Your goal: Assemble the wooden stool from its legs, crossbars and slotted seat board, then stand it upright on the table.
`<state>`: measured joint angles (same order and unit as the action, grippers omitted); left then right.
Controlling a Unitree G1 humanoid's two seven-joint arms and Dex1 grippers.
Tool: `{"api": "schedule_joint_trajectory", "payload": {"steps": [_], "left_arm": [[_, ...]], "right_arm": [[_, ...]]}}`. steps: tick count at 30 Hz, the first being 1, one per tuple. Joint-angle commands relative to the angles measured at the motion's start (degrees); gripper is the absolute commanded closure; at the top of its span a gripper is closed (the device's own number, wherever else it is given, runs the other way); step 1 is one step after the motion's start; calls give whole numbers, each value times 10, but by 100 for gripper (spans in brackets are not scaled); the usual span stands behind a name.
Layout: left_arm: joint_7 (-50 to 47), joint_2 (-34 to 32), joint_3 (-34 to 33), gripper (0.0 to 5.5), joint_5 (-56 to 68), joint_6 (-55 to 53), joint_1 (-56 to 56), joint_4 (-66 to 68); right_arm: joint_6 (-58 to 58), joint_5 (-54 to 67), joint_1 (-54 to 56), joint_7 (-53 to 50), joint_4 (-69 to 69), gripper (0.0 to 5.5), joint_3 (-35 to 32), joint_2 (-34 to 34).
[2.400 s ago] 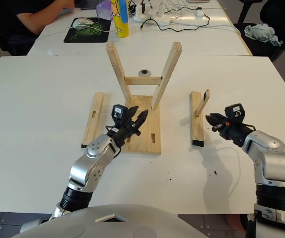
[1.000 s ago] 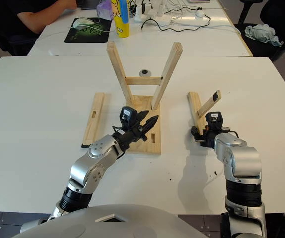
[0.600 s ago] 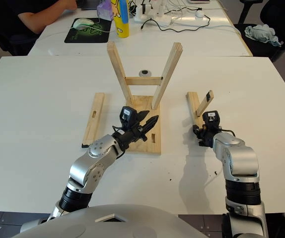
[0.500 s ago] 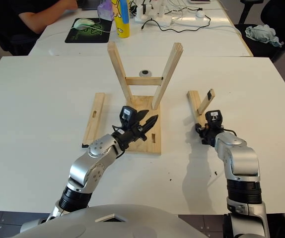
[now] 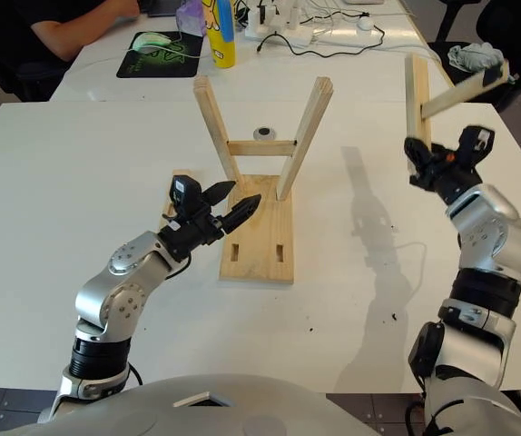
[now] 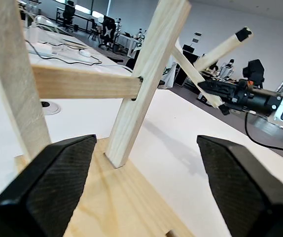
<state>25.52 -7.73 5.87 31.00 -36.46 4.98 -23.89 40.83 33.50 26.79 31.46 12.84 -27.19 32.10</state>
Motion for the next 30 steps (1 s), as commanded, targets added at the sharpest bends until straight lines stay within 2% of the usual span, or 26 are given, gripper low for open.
{"api": "schedule_joint_trajectory", "payload": {"steps": [1, 6, 10, 15, 19, 30], "left_arm": [[25, -23, -44, 100, 68, -39, 31, -11], [32, -34, -90, 19, 164, -82, 56, -16], [27, -42, -120, 10, 254, -120, 57, -29], [-8, -60, -162, 10, 429, -170, 59, -37], [-21, -92, -166, 10, 550, -193, 96, -19], [-17, -139, -130, 10, 547, -187, 126, 7]], "right_arm": [[92, 116, 66, 81, -45, 342, -22, 47], [263, 306, 71, 180, -119, 342, -47, 112], [333, 384, 43, 245, -173, 342, -26, 154], [321, 364, 28, 303, -200, 342, 69, 148], [306, 366, -25, 308, -239, 342, 81, 142], [292, 369, -89, 340, -274, 342, 116, 148]]}}
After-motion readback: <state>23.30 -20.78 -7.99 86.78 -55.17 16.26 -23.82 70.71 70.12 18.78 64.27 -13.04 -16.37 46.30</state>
